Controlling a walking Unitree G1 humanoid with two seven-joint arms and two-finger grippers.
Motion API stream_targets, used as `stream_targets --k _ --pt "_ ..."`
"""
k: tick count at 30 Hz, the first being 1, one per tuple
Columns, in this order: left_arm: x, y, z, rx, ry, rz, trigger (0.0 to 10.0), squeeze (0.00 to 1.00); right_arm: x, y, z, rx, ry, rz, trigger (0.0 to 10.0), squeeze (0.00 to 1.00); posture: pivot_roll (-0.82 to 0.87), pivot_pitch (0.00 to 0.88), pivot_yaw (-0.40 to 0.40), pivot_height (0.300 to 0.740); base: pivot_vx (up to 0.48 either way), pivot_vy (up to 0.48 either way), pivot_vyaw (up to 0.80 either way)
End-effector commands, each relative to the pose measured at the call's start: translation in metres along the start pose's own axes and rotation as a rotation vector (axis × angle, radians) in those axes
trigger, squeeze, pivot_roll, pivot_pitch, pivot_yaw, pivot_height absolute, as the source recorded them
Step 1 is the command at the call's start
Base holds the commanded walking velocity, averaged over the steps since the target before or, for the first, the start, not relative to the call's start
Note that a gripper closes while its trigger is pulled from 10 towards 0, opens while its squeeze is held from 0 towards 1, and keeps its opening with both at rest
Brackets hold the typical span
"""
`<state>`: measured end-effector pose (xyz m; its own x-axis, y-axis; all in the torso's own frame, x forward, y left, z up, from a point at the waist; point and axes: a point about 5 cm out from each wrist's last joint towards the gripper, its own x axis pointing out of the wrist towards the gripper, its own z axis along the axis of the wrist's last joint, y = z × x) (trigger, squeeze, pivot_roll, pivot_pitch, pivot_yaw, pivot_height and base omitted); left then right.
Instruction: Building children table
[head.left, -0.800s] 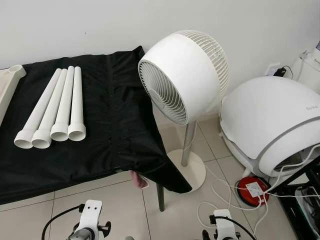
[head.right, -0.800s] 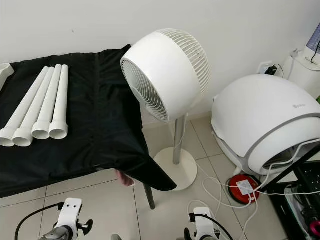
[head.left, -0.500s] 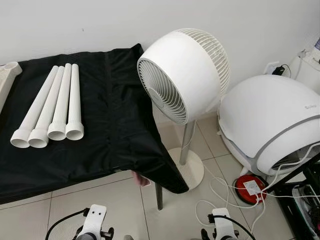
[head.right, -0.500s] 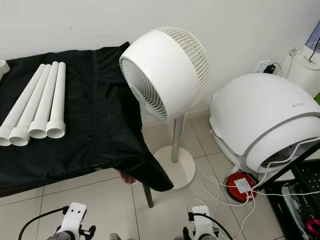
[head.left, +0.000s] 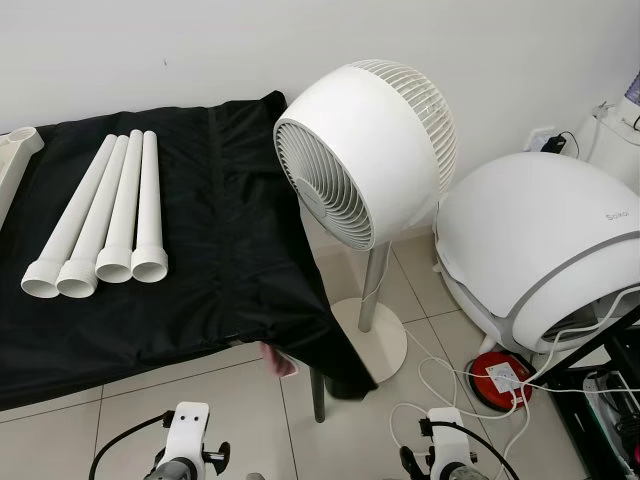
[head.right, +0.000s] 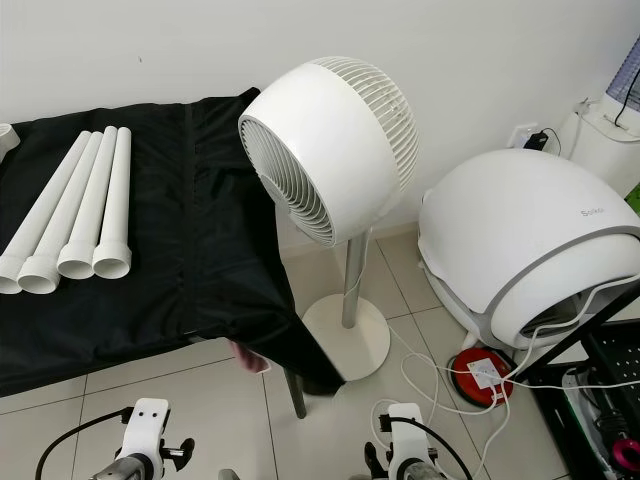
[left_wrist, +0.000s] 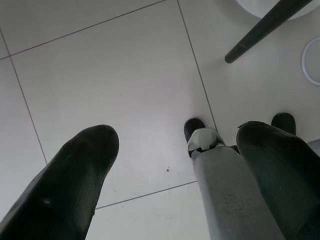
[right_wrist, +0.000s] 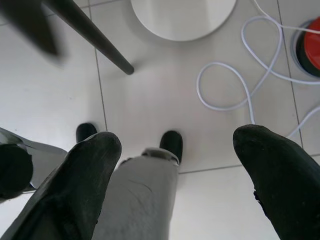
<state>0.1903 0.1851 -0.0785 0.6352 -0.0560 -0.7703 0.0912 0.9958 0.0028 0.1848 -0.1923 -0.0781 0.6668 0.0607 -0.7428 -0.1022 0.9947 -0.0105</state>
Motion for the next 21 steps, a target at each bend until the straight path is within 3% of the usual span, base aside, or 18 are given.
stream_targets --k 1,6,9,10,13,18,21 --pt "-0.001 0.006 -0.004 0.015 0.024 0.093 10.0 0.00 0.000 0.003 -0.004 0.007 0.023 0.011 10.0 0.00 -0.17 0.000 0.087 0.740 0.000 0.000 0.00" --pt "-0.001 0.006 -0.004 0.012 0.024 0.093 10.0 0.00 0.000 0.003 -0.004 0.009 0.023 0.013 10.0 0.00 -0.17 0.000 0.087 0.740 0.000 0.000 0.00" --pt "-0.002 0.013 -0.003 -0.019 0.025 0.095 10.0 0.00 0.000 0.004 -0.002 0.008 0.008 0.031 10.0 0.00 -0.18 0.057 0.078 0.740 0.000 0.000 0.00" --pt "-0.007 0.025 -0.013 -0.015 0.049 0.120 10.0 0.00 -0.004 0.000 -0.011 -0.002 0.025 0.004 10.0 0.00 -0.18 0.103 0.099 0.740 0.000 0.000 0.00" --pt "-0.012 0.035 -0.019 0.029 0.051 0.138 10.0 0.00 -0.007 -0.001 -0.020 -0.022 0.051 -0.013 10.0 0.00 -0.17 0.134 0.091 0.740 0.000 0.000 0.00" --pt "-0.010 0.035 -0.012 0.021 0.014 0.148 10.0 0.00 -0.008 -0.005 -0.019 -0.044 0.040 -0.002 10.0 0.00 -0.20 0.118 0.133 0.740 0.000 0.000 0.00" --pt "-0.008 0.030 -0.008 0.045 -0.001 0.156 10.0 0.00 -0.009 -0.017 -0.018 -0.059 0.039 -0.054 10.0 0.00 -0.21 0.133 0.161 0.740 0.000 0.000 0.00"
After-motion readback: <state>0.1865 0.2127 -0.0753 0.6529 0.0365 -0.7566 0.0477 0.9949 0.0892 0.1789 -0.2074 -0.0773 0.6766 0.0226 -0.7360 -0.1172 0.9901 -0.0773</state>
